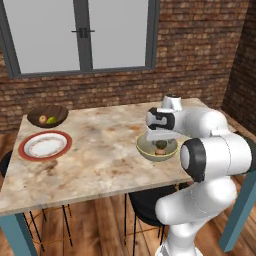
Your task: Take the fruits from the plate on the dining counter and place two fruits in each bowl.
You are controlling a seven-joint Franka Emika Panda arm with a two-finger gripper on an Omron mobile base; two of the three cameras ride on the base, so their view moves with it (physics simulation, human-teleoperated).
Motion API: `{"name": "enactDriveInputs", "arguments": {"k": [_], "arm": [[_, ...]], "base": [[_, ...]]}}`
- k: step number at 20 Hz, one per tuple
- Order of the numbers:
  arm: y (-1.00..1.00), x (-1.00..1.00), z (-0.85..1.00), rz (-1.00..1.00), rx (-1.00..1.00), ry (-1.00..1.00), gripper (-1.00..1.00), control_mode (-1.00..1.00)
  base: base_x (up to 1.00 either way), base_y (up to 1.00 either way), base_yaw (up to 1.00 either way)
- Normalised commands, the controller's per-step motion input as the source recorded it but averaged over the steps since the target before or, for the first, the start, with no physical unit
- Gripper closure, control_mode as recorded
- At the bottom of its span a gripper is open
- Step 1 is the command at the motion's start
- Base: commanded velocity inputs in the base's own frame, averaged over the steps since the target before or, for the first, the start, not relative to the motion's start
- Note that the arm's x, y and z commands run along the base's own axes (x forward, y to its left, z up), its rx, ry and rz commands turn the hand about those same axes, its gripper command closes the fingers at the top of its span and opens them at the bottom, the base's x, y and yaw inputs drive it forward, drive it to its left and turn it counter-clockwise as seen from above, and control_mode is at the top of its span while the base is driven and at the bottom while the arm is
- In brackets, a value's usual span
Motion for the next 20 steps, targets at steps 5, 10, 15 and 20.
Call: {"name": "enactDriveInputs", "arguments": {"k": [5,10,15,20], "arm": [[0.00,-0.32,0.72,-0.01,0.00,-0.12,-1.00,-1.00],[0.14,-0.54,0.69,-0.01,0.00,-0.10,-1.00,-1.00],[0.22,-0.70,0.67,0.00,0.00,-0.08,-1.00,-1.00],[0.00,-0.99,0.53,0.00,0.00,-0.11,-1.00,-1.00]], "base": [[0.00,0.00,0.00],[0.00,0.00,0.00],[0.00,0.00,0.00],[0.00,0.00,0.00]]}}
